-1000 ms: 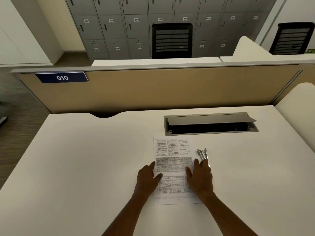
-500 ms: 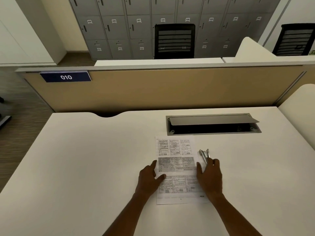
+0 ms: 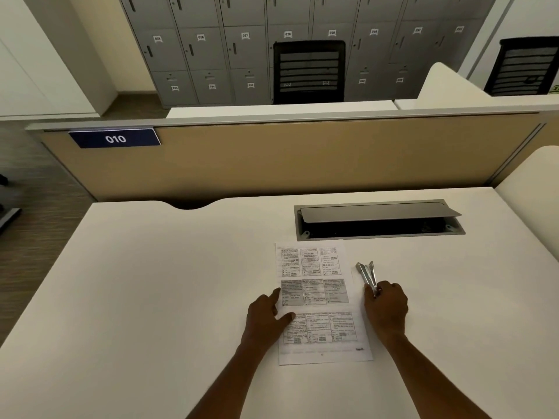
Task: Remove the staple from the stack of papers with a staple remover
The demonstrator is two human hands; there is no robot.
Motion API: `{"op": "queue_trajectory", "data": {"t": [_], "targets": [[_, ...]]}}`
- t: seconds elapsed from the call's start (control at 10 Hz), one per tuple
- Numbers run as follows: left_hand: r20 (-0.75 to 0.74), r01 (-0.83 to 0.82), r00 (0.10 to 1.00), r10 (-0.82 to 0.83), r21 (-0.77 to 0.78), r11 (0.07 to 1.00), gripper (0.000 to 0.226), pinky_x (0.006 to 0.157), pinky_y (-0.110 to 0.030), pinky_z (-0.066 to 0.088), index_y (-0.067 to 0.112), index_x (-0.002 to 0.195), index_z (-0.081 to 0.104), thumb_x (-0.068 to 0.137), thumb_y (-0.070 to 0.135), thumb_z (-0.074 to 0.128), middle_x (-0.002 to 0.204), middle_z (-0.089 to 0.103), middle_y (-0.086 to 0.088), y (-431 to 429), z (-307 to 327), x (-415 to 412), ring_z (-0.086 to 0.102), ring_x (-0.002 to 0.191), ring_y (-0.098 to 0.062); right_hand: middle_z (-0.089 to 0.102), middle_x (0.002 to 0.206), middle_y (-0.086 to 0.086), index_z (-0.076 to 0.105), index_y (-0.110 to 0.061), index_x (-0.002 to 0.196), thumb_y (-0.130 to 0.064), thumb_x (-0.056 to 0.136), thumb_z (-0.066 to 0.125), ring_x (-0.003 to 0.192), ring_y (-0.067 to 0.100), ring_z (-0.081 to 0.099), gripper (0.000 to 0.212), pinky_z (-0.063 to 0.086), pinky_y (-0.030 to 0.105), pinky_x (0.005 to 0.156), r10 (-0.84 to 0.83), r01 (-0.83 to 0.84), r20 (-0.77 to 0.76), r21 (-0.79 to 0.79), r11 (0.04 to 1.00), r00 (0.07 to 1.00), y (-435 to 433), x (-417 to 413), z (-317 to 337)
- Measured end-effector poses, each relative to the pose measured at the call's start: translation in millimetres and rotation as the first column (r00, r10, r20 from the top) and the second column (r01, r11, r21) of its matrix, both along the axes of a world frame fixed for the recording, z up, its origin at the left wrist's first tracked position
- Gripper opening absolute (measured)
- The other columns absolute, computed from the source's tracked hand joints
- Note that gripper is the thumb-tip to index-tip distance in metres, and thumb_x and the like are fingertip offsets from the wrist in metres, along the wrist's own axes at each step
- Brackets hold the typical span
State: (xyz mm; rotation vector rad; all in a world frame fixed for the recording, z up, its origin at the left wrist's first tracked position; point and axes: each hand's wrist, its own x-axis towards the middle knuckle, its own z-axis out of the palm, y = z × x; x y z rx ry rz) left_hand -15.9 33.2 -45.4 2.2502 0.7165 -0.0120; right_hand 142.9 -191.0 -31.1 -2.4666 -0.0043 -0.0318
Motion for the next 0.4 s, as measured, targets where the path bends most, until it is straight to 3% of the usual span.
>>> {"op": "queue_trajectory", "data": {"t": [0.2,0.3,0.4], "targets": [[0.016,-0.014,1.000,0.014,-0.019,1.000,0.081,0.066,-0.006,0.035,0.026,0.154,0.042,0.085,0.050,0.077,0.091,0.057,0.004,2.8,-1.7,-0.3,0.051,0.078,-0.003,0.059,0.096,0.022,0.064,0.006,0.103,-0.021,0.087,0.077,0.079,0.032,0.055,0.034,0.043,0.036,0.070,0.006,-0.007,-0.065,-0.005,1.000,0.998,-2.3,0.4,5.3],[0.042,-0.037,0.998,0.039,-0.059,0.998,0.083,0.065,-0.004,0.038,0.024,0.153,0.044,0.083,0.053,0.078,0.088,0.062,0.005,5.5,1.8,-0.6,0.054,0.075,-0.001,0.059,0.109,0.023,0.059,0.006,0.120,-0.023,0.086,0.078,0.090,0.037,0.059,0.049,0.050,0.042,0.076,0.016,-0.014,-0.041,0.047,0.999,0.999,0.4,1.3,17.8],[0.083,-0.081,0.992,0.090,-0.099,0.992,0.079,0.064,-0.004,0.043,0.022,0.149,0.049,0.083,0.055,0.077,0.084,0.062,0.011,9.7,5.6,1.4,0.059,0.073,-0.001,0.064,0.106,0.020,0.063,0.003,0.116,-0.021,0.085,0.080,0.085,0.034,0.064,0.043,0.051,0.036,0.072,0.101,-0.113,0.088,0.141,0.983,0.991,6.2,5.9,48.2]]}}
